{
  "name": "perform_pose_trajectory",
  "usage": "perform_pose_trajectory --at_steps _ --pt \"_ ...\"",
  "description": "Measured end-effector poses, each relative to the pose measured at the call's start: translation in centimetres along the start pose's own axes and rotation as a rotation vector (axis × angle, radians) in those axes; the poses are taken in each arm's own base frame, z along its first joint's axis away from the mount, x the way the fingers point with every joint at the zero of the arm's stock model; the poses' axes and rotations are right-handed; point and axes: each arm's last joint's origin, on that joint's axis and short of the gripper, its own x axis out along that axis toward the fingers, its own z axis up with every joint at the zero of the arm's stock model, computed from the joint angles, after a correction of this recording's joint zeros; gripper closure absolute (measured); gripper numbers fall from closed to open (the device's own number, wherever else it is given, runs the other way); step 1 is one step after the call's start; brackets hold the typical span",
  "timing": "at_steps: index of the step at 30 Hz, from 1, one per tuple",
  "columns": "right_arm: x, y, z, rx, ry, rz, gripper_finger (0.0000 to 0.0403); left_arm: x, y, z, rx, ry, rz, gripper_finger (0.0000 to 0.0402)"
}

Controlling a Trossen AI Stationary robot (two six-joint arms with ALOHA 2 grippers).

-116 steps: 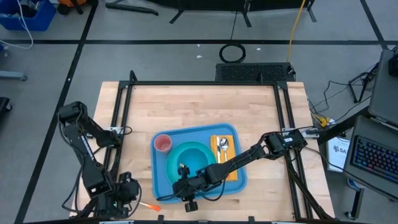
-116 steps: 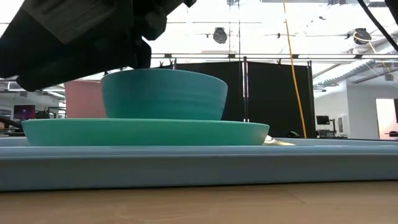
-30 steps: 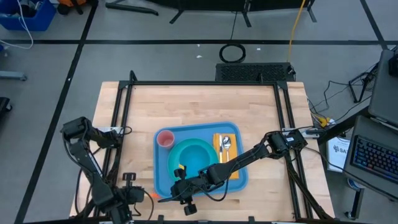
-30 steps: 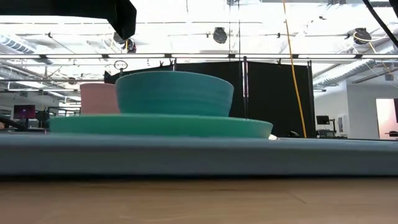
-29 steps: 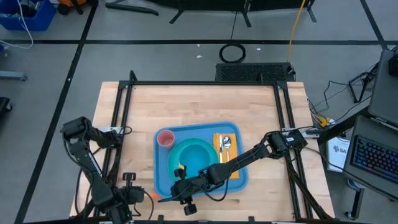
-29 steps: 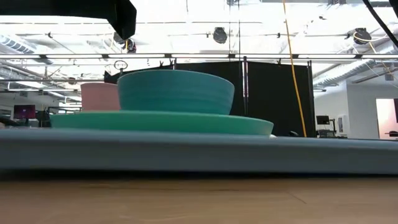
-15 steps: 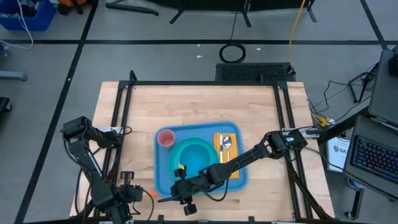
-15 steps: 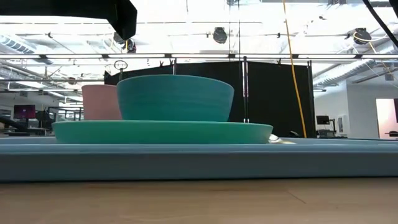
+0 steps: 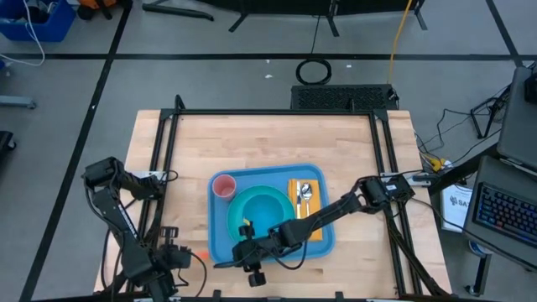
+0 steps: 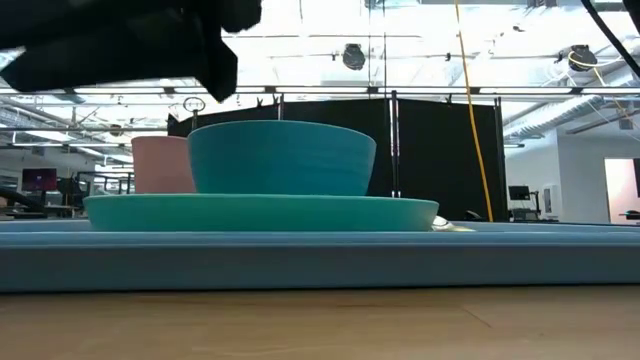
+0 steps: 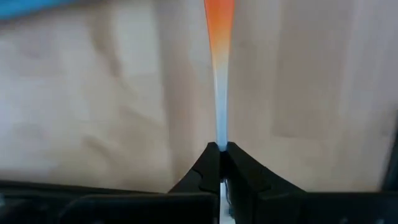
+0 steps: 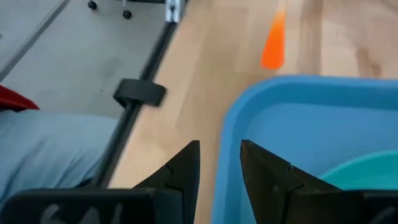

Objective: Set up tray
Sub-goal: Put the orange fork on the yellow napkin to the right of the orange spoon

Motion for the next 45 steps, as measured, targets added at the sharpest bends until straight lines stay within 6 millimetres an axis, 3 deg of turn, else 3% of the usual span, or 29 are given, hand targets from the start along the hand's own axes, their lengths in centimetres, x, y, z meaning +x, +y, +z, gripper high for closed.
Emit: perform_pose_trajectory --at_steps 11,21,25,28,33,38,42,45 --pt "0.1 -0.1 0.0 0.007 -0.056 0.009 0.0298 -3.8 1.1 0.7 0.131 -0.193 0.212 0.0393" --pt "-1.8 0.2 0.7 0.006 -0.053 0.005 0.0298 -4.3 2.5 2.5 0.28 -0.258 0.347 0.0393" --pt "-3.4 -0.1 0.0 0.012 -0.045 -0.057 0.0298 -4.3 3.1 3.2 0.324 -0.257 0.38 0.0393" --pt "-5.8 -0.5 -0.2 0.014 -0.069 -0.113 0.0298 -4.3 3.6 3.7 0.351 -0.252 0.419 0.0393" --pt "-10.5 -1.2 -0.6 0.044 -0.227 -0.144 0.0298 -4.4 4.6 4.3 0.386 -0.244 0.504 0.0393" --pt "-14.0 -2.7 -2.6 0.117 -0.377 -0.12 0.0295 -4.5 5.4 5.2 0.442 -0.268 0.597 0.0393" --pt "-15.2 -3.9 -4.5 0.176 -0.386 -0.126 0.0279 -4.7 6.0 5.8 0.492 -0.285 0.667 0.0393" --pt "-15.4 -4.3 -4.7 0.182 -0.379 -0.109 0.0258 -5.3 6.3 6.4 0.532 -0.298 0.705 0.0393"
